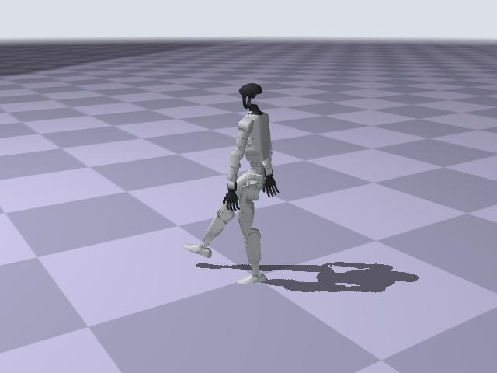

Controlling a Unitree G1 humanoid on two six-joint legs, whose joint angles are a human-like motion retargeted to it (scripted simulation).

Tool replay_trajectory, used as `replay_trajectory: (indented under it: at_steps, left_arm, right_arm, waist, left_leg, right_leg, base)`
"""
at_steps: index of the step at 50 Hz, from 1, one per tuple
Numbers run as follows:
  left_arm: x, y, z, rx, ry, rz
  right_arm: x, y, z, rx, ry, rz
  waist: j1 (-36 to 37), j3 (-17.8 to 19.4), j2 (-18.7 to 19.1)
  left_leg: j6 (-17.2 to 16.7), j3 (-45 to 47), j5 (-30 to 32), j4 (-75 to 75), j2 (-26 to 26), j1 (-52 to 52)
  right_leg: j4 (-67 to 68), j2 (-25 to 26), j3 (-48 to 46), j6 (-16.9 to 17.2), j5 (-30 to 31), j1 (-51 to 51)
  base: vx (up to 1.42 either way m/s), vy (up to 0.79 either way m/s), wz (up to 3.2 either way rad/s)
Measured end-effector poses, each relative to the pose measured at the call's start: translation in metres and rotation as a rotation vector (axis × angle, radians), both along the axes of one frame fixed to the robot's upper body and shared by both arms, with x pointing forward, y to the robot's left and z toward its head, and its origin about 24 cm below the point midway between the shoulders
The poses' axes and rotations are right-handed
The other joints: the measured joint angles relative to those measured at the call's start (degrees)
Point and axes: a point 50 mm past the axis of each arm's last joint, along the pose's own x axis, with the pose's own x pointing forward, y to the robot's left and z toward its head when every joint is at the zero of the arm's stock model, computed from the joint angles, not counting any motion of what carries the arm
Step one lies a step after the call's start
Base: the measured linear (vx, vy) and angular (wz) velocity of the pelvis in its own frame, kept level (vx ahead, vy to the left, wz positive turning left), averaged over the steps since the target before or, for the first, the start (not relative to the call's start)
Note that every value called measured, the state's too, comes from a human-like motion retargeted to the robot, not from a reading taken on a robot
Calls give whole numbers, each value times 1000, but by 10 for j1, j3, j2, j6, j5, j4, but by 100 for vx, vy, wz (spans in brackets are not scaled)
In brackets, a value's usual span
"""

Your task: Upper body actions

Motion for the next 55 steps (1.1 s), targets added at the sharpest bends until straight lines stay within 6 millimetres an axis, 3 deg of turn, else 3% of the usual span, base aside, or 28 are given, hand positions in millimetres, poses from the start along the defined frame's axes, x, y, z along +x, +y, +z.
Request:
replay_trajectory:
  at_steps: [5,11,17,24,28,30,32,34,37,38,40,47,55]
  left_arm:
    - [11,-8,2,-15,-29,-38]
    - [-14,-21,-6,-58,24,-41]
    - [-73,-31,-16,-103,179,15]
    - [-156,-33,-13,-120,409,87]
    - [-195,-38,-7,-119,506,141]
    - [-207,-41,-5,-128,532,170]
    - [-212,-43,-4,-142,541,207]
    - [-211,-42,-4,-140,535,235]
    - [-199,-38,-7,-126,502,255]
    - [-192,-38,-8,-120,479,261]
    - [-180,-37,-12,-117,424,281]
    - [-114,-32,-19,-111,235,233]
    - [-51,-28,-17,-67,23,82]
  right_arm:
    - [4,-2,1,-3,-15,-55]
    - [-6,-2,0,-10,22,-35]
    - [-19,4,-1,22,60,-48]
    - [-9,-10,2,-12,76,52]
    - [0,-24,5,-79,52,145]
    - [1,-27,6,-98,40,143]
    - [4,-30,7,-101,29,99]
    - [3,-28,6,-82,22,30]
    - [2,-22,5,-40,19,-90]
    - [4,-19,4,-24,12,-124]
    - [9,-13,4,5,4,-142]
    - [43,8,3,79,-87,38]
    - [26,11,0,41,10,195]
  waist:
    - [-26,32,26]
    - [-30,33,35]
    - [-20,12,22]
    - [37,-35,6]
    - [60,-65,8]
    - [65,-84,10]
    - [69,-92,-2]
    - [82,-98,-13]
    - [113,-112,-12]
    - [118,-124,-10]
    - [122,-139,-12]
    - [60,-125,-7]
    - [74,-145,-12]
  left_leg:
    - [2,-27,5,8,20,-11]
    - [2,-35,5,11,23,-15]
    - [0,-33,4,1,8,-8]
    - [-8,18,-11,-5,-5,-20]
    - [-17,49,-18,-12,0,-27]
    - [-22,56,-19,-16,1,-35]
    - [-26,63,-29,-9,-10,-33]
    - [-32,74,-35,-7,-17,-25]
    - [-45,90,-41,-5,-6,-25]
    - [-49,91,-42,-3,1,-36]
    - [-54,99,-42,-7,4,-42]
    - [-60,78,-32,-12,19,-42]
    - [-70,74,-27,-16,27,-51]
  right_leg:
    - [-1,1,26,-13,-7,-72]
    - [3,-1,42,-15,-8,-78]
    - [1,-13,27,-7,-6,5]
    - [53,-28,-35,-12,24,127]
    - [91,-14,-11,-23,48,198]
    - [78,3,16,5,-13,242]
    - [37,-20,-35,8,-80,281]
    - [-25,-29,-67,4,-71,308]
    - [-55,-31,-32,29,-48,311]
    - [-58,-35,-61,34,-47,301]
    - [-49,-20,-30,14,-52,280]
    - [-43,-1,-33,-4,-65,286]
    - [-44,7,-39,-15,-67,277]
  base:
    - [-7,7,49]
    - [2,1,12]
    - [10,-3,-3]
    - [14,-6,-59]
    - [19,-8,-63]
    - [21,-12,-33]
    - [25,-15,-19]
    - [25,-11,-42]
    - [15,-13,-38]
    - [8,-11,-13]
    - [13,-13,-23]
    - [2,-12,30]
    - [7,-5,11]
